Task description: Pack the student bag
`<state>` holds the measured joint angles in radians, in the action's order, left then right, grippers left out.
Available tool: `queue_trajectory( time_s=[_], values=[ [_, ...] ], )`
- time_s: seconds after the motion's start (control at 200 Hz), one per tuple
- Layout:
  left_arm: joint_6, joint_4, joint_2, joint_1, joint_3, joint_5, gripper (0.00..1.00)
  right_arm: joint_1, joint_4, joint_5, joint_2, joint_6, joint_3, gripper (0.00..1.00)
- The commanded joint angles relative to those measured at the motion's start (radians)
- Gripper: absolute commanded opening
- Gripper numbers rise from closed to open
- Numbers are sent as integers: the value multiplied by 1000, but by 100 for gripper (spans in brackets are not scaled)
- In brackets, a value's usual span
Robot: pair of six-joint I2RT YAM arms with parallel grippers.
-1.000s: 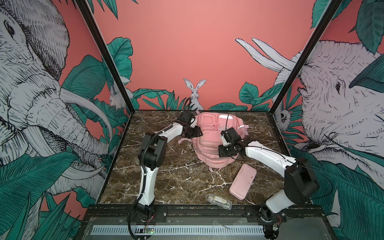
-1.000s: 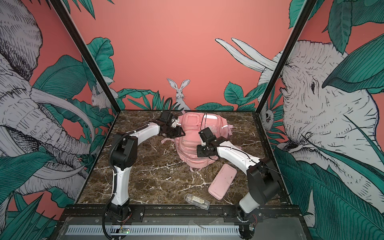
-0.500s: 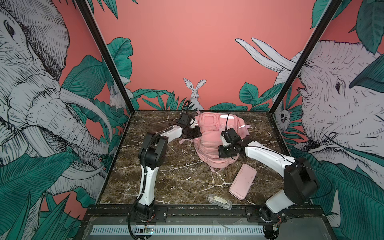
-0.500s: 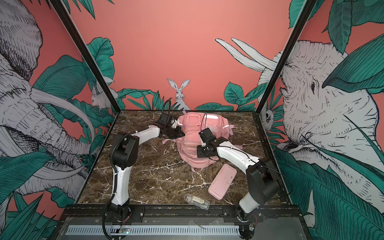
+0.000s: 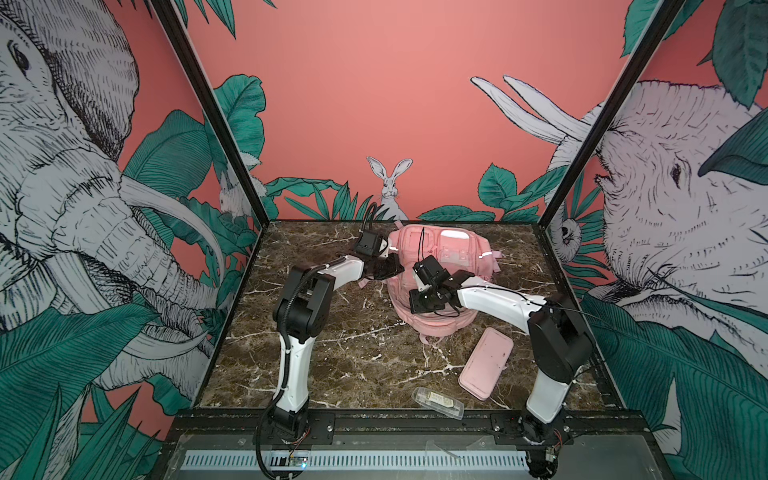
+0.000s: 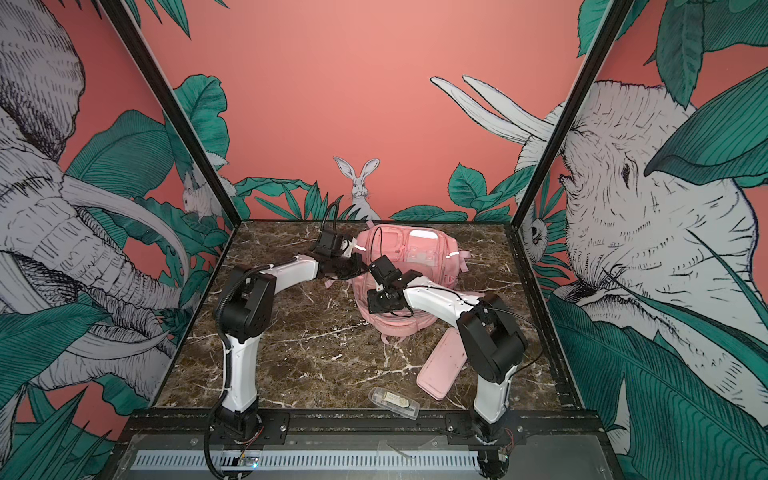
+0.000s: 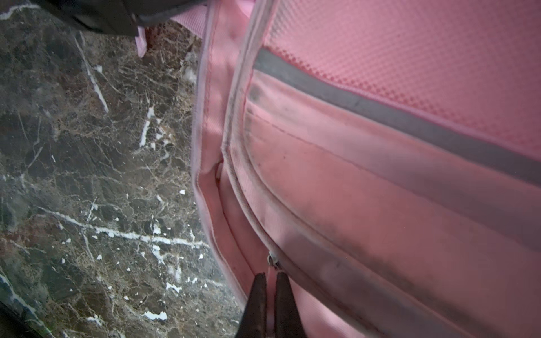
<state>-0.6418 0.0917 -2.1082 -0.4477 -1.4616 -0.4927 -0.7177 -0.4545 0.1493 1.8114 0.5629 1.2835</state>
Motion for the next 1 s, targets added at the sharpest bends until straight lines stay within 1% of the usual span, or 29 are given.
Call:
queue_trajectory(
  time_s=[0.0,0.205,0.305,0.38,0.475,0.52,0.585,0.625,0.705,0.725,0.82,0.995],
  values=[
    [-29,-6,101,24,80,48,0,9,14,1,-3,10,22,0],
    [-69,-56,212,70,245,105,0,84,-7,18,-24,-22,17,0],
    [-99,-89,270,69,328,134,0,122,-19,26,-40,-39,21,0],
    [-145,-132,309,67,401,152,0,141,-35,23,-50,-57,22,0],
    [-208,-202,346,33,475,165,0,158,-64,17,-55,-81,69,0],
    [-220,-214,351,2,482,167,7,163,-80,10,-59,-94,77,0],
    [-223,-212,347,-54,468,170,23,166,-104,-2,-72,-112,77,0],
    [-228,-212,339,-84,455,171,30,168,-115,-16,-85,-119,66,0],
    [-248,-230,322,-127,438,171,40,167,-129,-36,-123,-125,35,0],
    [-253,-235,319,-130,437,172,42,169,-128,-38,-133,-125,-2,0],
    [-270,-253,308,-145,431,172,44,167,-114,-25,-173,-104,-74,0],
    [-282,-262,300,-151,413,169,45,159,-39,12,-202,-44,-179,0]
  ],
)
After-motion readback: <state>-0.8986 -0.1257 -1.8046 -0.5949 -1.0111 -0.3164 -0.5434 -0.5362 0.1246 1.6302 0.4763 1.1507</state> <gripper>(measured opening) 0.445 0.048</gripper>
